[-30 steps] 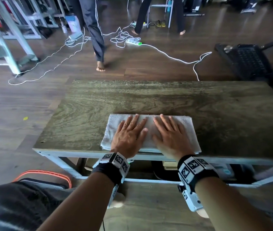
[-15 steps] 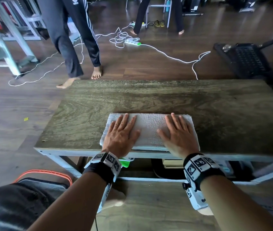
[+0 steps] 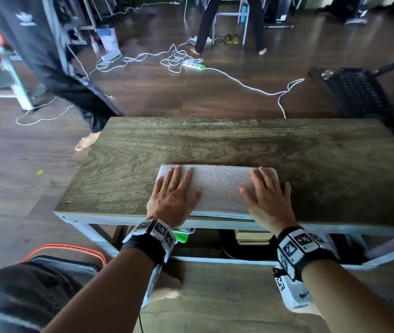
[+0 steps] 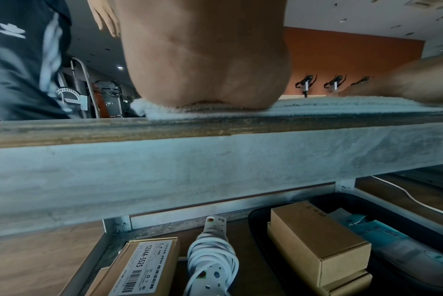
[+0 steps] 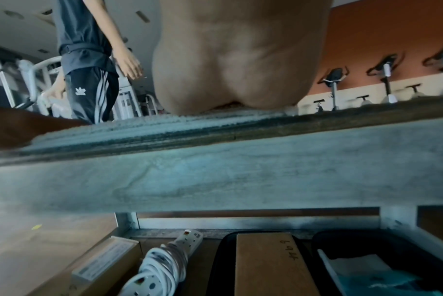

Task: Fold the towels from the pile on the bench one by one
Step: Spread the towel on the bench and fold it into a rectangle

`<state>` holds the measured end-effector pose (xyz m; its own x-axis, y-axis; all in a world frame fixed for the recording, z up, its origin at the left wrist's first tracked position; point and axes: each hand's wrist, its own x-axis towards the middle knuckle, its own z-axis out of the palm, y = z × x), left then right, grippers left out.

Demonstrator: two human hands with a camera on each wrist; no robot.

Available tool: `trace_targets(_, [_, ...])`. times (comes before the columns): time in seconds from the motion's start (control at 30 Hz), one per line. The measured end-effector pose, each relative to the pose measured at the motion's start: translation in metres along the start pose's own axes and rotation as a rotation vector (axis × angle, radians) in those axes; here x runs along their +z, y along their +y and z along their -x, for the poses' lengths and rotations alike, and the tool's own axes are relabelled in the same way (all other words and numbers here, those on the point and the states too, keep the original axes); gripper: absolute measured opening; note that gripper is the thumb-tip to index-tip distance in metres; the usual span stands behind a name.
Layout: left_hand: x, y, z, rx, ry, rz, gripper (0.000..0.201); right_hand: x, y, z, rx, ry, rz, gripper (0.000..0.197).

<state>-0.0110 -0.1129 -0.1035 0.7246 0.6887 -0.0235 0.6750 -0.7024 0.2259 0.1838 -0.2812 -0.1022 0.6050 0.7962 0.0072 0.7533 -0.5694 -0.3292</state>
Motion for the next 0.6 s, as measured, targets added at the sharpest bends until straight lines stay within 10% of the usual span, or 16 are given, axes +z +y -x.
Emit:
trace_targets(0.27, [-0.006,0.005,-0.003,-0.043,-0.091,-0.024,0.073,-0.008,-0.034,0.040,-0.395,0.223,0.060,0.021])
trace_targets(0.43, [-0.010,0.020,0.011,-0.153,-0.102,-0.039,0.080,-0.007,-0.034,0.037,-0.312,0.209,0.110,0.014])
trace_targets(0.6, [-0.025,0.034,0.036,-0.175,0.220,0.042,0.044,-0.014,-0.013,0.026,-0.265,0.214,0.161,0.028])
